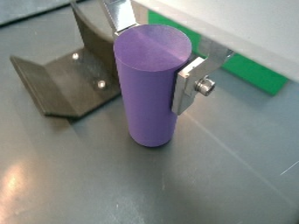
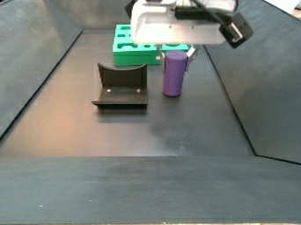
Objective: Pick up the round object. Move up. Move to above the board. Insert the round object.
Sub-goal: Move up, then move to above the board.
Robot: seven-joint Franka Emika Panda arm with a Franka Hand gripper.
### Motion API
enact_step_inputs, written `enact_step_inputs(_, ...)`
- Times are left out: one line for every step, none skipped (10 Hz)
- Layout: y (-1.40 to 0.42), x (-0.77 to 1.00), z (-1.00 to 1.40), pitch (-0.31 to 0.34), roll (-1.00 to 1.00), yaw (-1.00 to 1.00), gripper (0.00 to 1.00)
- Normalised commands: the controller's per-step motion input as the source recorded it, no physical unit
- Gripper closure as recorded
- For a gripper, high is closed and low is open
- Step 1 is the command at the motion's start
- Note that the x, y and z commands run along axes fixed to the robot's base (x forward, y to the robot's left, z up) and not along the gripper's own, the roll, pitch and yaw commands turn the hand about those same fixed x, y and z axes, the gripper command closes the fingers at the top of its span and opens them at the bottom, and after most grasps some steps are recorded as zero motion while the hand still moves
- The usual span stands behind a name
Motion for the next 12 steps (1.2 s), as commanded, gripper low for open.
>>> enact_step_inputs(-0.05,0.02,0.68,0.019,0.0,-0.03,1.0)
enact_step_inputs(-0.03,0.01,0.49,0.034,0.01,-0.03,1.0)
enact_step_inputs(-0.02,0.0,0.32,0.04,0.02,-0.02,1.0)
enact_step_inputs(0.07,-0.31,1.0,-0.356,-0.16,0.09,1.0)
enact_step_inputs(0.07,-0.33,1.0,-0.358,-0.15,0.09,1.0)
enact_step_inputs(0.07,-0.33,1.0,-0.306,-0.14,0.06,1.0)
enact_step_inputs(0.07,-0.31,1.0,-0.245,-0.13,0.04,1.0)
enact_step_inputs(0.07,-0.29,1.0,-0.163,-0.12,0.02,1.0)
enact_step_inputs(0.07,-0.28,1.0,-0.081,-0.11,0.0,1.0)
enact_step_inputs(0.07,-0.25,1.0,-0.007,-0.09,-0.02,1.0)
enact_step_inputs(0.07,-0.24,1.0,0.017,-0.08,-0.03,1.0)
enact_step_inputs(0.06,-0.22,1.0,0.024,-0.06,-0.03,1.0)
